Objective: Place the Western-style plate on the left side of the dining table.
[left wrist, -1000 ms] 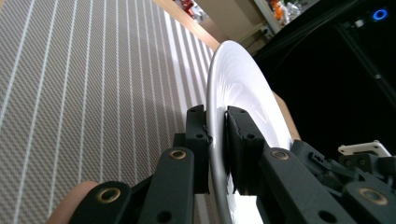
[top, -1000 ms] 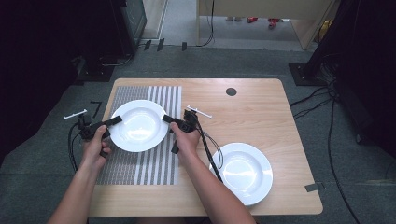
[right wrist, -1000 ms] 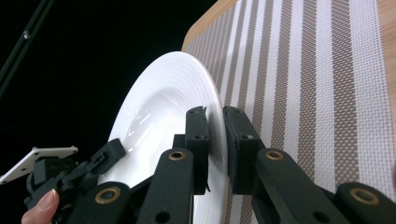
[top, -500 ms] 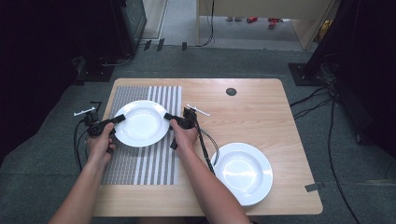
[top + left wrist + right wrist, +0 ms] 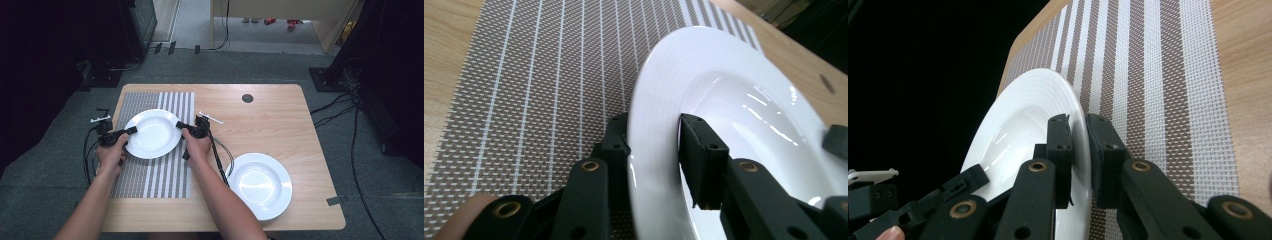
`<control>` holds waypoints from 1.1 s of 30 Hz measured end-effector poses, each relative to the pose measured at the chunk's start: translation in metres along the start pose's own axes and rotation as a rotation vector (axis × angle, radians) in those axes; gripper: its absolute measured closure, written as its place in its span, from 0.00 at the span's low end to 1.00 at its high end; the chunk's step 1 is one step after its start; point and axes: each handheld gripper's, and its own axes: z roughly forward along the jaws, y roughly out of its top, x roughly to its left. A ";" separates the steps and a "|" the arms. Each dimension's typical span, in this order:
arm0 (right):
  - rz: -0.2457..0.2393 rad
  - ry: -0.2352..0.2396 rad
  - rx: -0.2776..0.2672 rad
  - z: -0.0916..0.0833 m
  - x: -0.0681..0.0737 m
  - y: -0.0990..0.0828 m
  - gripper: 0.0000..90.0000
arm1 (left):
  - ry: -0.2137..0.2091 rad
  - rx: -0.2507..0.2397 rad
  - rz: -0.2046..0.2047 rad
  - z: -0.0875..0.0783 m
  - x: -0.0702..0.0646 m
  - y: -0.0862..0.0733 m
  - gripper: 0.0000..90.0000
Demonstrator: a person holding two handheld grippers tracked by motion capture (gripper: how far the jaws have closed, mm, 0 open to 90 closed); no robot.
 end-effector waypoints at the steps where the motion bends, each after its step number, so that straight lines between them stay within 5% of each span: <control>1: -0.005 -0.001 -0.001 0.000 0.000 0.000 0.91 | 0.006 0.004 0.005 0.000 -0.001 0.001 0.74; 6: -0.027 0.003 -0.005 0.001 0.001 0.000 0.86 | 0.063 0.019 0.058 0.001 -0.008 0.001 0.69; 8: -0.046 -0.007 -0.016 0.000 0.004 -0.001 0.77 | 0.121 0.002 0.112 0.000 -0.017 0.002 0.59; 12: -0.117 -0.052 -0.039 -0.003 0.010 0.000 0.68 | 0.126 -0.003 0.124 -0.006 -0.025 0.006 0.43; 13: -0.174 -0.090 -0.062 -0.007 0.013 0.003 0.63 | 0.130 -0.014 0.136 -0.010 -0.029 0.007 0.36; 18: -0.280 -0.141 -0.117 -0.023 0.029 0.011 0.56 | 0.110 -0.040 0.137 -0.023 -0.037 0.009 0.26; 24: -0.318 -0.133 -0.136 -0.043 0.041 0.020 0.56 | 0.088 -0.072 0.193 -0.043 -0.059 0.000 0.21; 33: -0.371 -0.037 -0.110 -0.068 0.046 0.028 0.59 | 0.054 -0.089 0.181 -0.060 -0.077 -0.016 0.21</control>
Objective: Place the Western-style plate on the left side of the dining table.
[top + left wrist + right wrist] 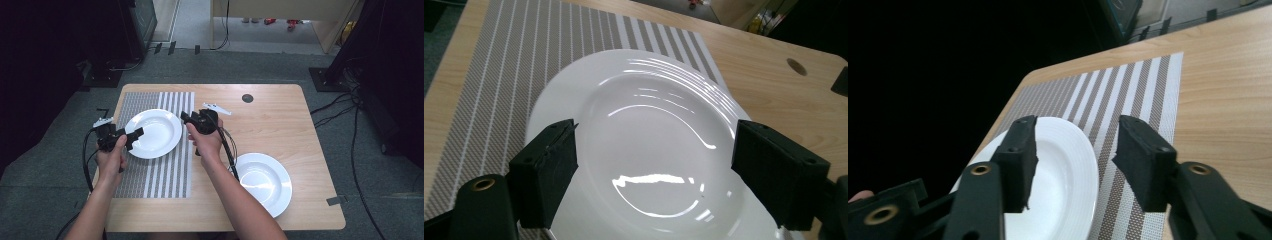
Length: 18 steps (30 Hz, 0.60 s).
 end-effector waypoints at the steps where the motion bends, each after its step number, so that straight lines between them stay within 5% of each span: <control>1: -0.001 0.019 -0.007 -0.004 -0.001 0.002 0.59 | -0.021 -0.002 0.000 -0.003 -0.007 -0.006 0.21; 11: -0.027 0.069 -0.040 -0.038 -0.007 0.013 0.54 | -0.022 0.000 0.036 -0.016 -0.031 -0.028 0.21; 18: -0.064 0.065 -0.010 -0.065 -0.024 0.016 0.45 | -0.017 0.002 0.062 -0.025 -0.043 -0.038 0.21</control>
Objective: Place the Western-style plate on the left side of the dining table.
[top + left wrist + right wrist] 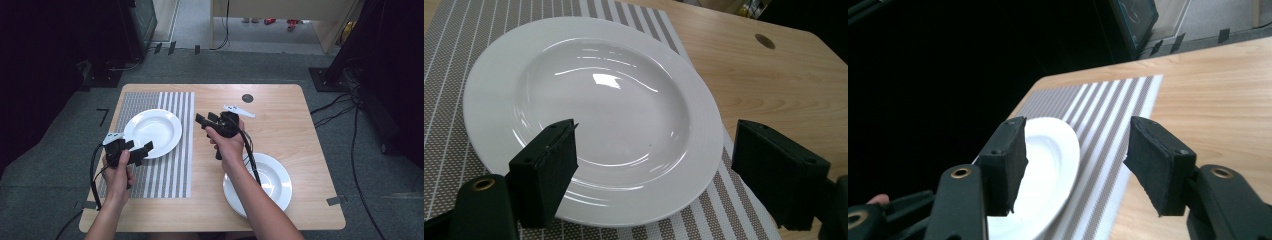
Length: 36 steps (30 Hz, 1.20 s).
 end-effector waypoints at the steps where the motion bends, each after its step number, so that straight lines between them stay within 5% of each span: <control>1: 0.000 -0.002 -0.001 -0.003 -0.002 0.000 0.44 | 0.000 0.000 0.000 0.000 0.000 0.000 0.21; 3: 0.000 -0.006 0.000 -0.007 -0.003 -0.001 0.42 | 0.003 -0.001 0.008 -0.002 -0.004 -0.001 0.21; 6: -0.066 -0.011 0.027 -0.020 -0.008 -0.003 0.39 | 0.004 0.000 0.029 -0.006 -0.012 -0.007 0.21; 14: -0.087 -0.028 0.020 -0.049 -0.022 -0.001 0.34 | 0.004 0.015 0.023 -0.008 -0.020 -0.026 0.21; 36: -0.120 -0.131 0.013 -0.122 -0.073 -0.015 0.30 | 0.055 0.039 0.051 -0.020 -0.012 -0.071 0.20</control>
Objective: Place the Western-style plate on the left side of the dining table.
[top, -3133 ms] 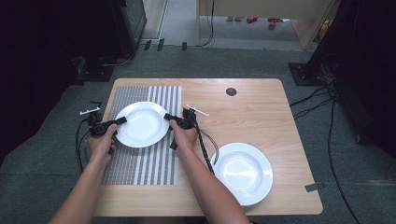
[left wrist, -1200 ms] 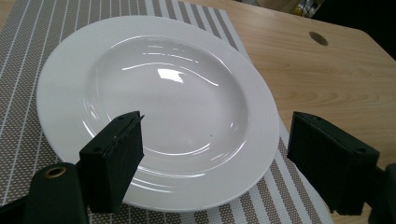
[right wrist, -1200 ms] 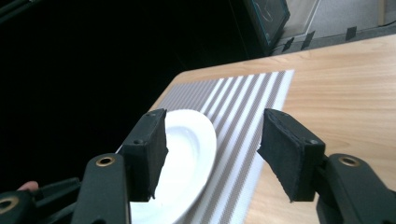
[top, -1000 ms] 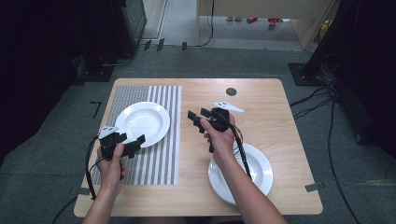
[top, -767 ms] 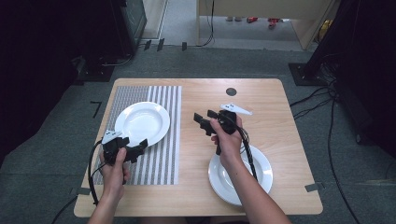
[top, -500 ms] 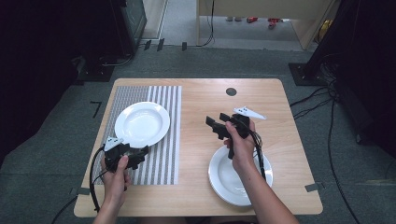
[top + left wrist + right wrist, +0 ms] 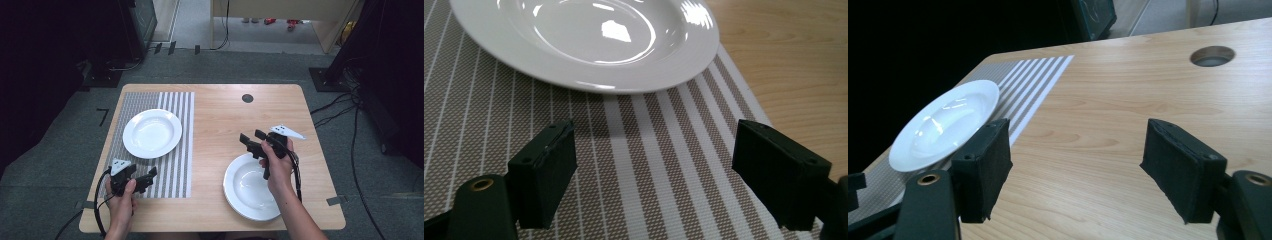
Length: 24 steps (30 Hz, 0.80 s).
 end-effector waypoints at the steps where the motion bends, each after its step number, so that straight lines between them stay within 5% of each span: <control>1: -0.001 -0.007 -0.002 -0.003 -0.002 -0.001 0.30 | 0.010 0.001 0.000 -0.001 0.003 -0.003 0.20; 9: -0.012 -0.045 -0.006 -0.023 -0.020 -0.009 0.29 | 0.057 0.015 0.045 -0.007 0.013 -0.017 0.20; 24: 0.019 -0.154 -0.003 -0.064 -0.065 -0.037 0.28 | 0.100 0.027 0.030 -0.022 0.038 -0.030 0.20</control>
